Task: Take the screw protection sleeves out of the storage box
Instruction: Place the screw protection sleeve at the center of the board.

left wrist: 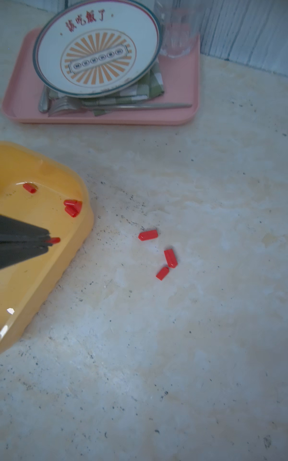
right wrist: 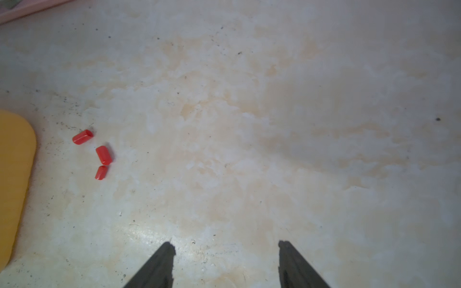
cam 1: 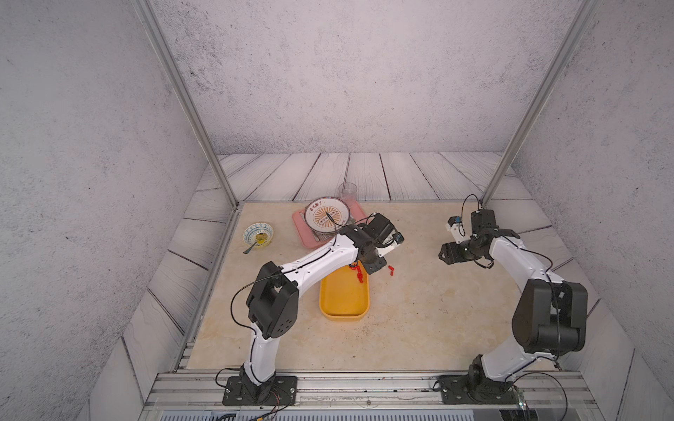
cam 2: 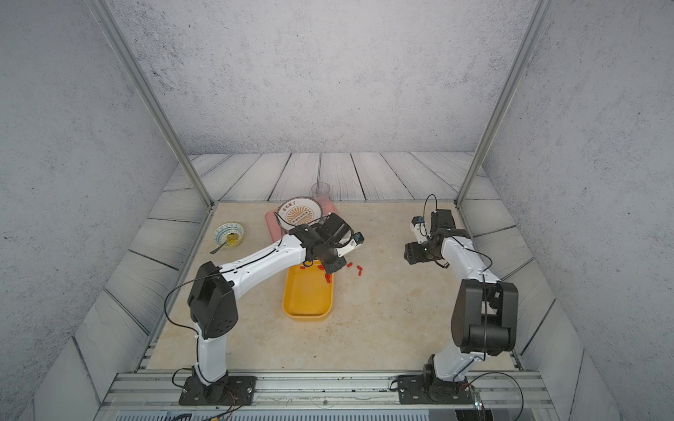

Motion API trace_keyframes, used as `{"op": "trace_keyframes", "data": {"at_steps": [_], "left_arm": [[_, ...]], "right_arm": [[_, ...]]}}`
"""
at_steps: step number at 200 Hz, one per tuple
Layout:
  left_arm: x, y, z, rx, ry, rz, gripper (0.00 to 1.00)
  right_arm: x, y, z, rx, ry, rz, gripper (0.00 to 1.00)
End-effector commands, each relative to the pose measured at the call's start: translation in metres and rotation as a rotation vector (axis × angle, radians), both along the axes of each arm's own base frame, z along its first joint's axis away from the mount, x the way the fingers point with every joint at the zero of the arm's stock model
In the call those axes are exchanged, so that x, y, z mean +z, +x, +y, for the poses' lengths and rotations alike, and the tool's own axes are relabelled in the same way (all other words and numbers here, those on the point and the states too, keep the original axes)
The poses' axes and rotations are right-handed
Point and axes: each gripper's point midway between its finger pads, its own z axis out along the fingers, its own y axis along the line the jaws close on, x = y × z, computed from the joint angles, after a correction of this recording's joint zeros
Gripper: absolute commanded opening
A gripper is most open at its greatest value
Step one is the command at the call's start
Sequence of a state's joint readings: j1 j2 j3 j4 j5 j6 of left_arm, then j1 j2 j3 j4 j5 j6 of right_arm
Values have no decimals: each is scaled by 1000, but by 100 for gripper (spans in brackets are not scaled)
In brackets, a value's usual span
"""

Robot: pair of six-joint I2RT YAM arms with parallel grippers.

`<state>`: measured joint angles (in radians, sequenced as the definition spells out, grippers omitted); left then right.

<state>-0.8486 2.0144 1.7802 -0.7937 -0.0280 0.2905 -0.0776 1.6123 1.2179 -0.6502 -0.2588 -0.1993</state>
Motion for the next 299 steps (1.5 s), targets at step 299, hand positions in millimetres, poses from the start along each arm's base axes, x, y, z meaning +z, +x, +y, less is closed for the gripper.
{"op": "trace_keyframes", "data": {"at_steps": [299], "left_arm": [[-5, -23, 28, -20, 44, 44, 18]], "right_arm": [[30, 0, -8, -30, 48, -70, 69]]}}
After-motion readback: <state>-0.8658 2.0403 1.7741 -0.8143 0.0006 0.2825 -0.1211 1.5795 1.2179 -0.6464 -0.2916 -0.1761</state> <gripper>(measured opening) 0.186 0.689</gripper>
